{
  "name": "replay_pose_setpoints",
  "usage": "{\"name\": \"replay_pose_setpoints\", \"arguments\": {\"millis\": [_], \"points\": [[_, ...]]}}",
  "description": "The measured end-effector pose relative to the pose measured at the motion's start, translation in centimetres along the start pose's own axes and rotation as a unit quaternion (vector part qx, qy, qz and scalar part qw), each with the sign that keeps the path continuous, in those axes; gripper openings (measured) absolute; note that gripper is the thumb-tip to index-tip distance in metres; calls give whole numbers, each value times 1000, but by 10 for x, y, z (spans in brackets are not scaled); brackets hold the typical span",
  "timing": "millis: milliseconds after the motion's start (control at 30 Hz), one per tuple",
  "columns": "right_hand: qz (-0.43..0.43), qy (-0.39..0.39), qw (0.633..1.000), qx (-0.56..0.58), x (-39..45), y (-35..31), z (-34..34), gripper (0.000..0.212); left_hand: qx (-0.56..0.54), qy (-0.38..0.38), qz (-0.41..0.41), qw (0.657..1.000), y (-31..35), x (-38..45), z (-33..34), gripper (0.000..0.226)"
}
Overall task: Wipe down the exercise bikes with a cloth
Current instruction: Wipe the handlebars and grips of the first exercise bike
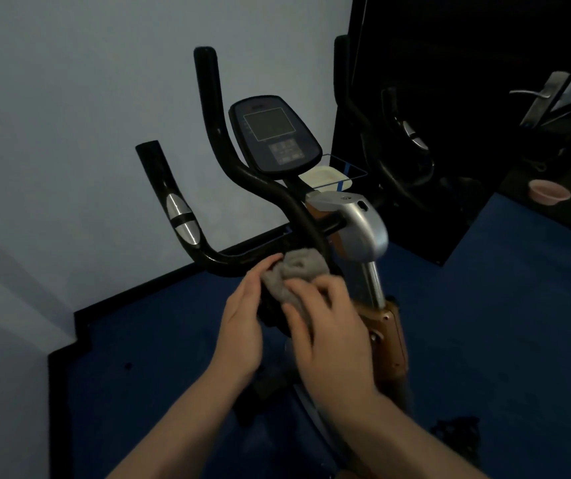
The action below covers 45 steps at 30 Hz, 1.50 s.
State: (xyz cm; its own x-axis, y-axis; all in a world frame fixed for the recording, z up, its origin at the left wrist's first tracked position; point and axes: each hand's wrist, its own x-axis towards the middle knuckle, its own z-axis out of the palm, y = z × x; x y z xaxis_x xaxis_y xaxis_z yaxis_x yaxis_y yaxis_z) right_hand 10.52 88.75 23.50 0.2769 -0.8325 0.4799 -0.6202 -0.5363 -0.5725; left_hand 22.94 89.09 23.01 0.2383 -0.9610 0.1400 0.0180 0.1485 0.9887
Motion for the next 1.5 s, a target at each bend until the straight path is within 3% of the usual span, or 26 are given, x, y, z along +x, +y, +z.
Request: {"name": "replay_pose_setpoints", "arguments": {"millis": [100,300,467,600,700,767,900,1000,1233,1500], "points": [[3,-14,999,42,-9,7,-6,33,13,-6,-14,1000,1,-1,-5,51],[-37,14,999,-25,31,-6,-1,31,25,37,-6,999,9,-5,11,39],[-9,-87,993,79,6,16,-21,30,105,67,0,992,17,5,20,34],[46,68,984,156,37,38,-46,21,197,61,-1,978,25,23,23,25],[95,89,975,178,85,56,-47,24,315,49,12,948,25,31,26,13],[103,63,983,135,115,66,-42,27,348,70,30,934,24,30,29,16],[91,-73,993,18,129,72,-11,31,374,103,58,920,21,22,30,25],[86,-63,992,61,110,75,-6,26,368,127,59,919,21,19,32,29],[5,-147,982,116,160,71,-23,24,364,187,70,910,19,17,37,28],[-53,-196,965,164,109,96,-36,19,357,225,62,904,17,15,40,25]]}}
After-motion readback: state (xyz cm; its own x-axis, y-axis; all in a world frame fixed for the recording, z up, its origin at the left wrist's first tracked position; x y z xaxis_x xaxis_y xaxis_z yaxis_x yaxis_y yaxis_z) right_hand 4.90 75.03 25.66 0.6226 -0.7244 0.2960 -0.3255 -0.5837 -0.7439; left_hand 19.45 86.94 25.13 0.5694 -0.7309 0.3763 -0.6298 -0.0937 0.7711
